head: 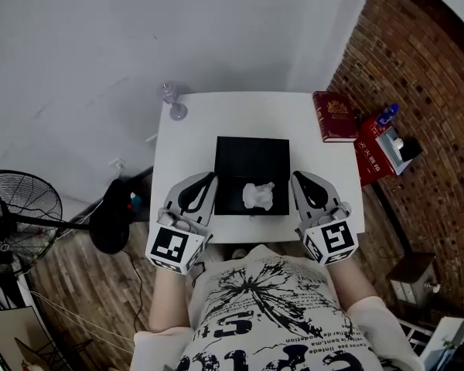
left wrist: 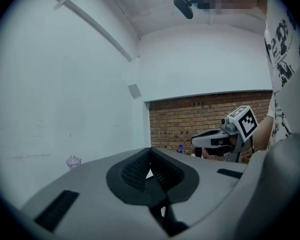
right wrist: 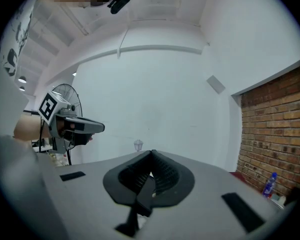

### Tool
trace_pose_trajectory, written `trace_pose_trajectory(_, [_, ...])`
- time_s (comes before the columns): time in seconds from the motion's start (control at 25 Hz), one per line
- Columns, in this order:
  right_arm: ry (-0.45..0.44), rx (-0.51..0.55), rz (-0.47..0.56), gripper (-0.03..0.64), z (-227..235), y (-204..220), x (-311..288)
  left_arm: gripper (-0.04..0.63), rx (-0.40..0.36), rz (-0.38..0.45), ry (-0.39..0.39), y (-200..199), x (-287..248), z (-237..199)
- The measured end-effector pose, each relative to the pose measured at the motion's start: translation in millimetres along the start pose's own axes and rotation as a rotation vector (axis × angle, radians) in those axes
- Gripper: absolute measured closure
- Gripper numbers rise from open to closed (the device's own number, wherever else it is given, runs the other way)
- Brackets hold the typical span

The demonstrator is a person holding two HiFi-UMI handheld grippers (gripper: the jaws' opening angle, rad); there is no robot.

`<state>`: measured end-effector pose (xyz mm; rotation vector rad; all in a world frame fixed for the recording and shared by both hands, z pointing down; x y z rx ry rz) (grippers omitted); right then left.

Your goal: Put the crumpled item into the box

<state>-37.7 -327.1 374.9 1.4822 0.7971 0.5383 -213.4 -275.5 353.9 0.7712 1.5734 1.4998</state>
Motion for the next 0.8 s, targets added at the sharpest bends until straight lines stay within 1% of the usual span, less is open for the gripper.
trace_pose_trajectory(0.48, [-0.002,0.010,0.005,0.603,0.4,2.3,-3.1,0.581,0.013,-0.011,0.028,6.9,-8.3,3.2])
trace_pose_trajectory(0.8, [0.001,-0.011,-0.004,0.603,-0.7,2.9,-7.0,0.581,0.022,-0.024,0.034,6.9,-12.3,2.2])
Point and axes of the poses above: the fingertips, and each gripper's own axes: x backward along the fingers, z to its right, y out of its underside, the point moved 2 cm from there along x, backward along the fingers, and after that the axes turned 7 degrees about y, right-handed, at the moved point
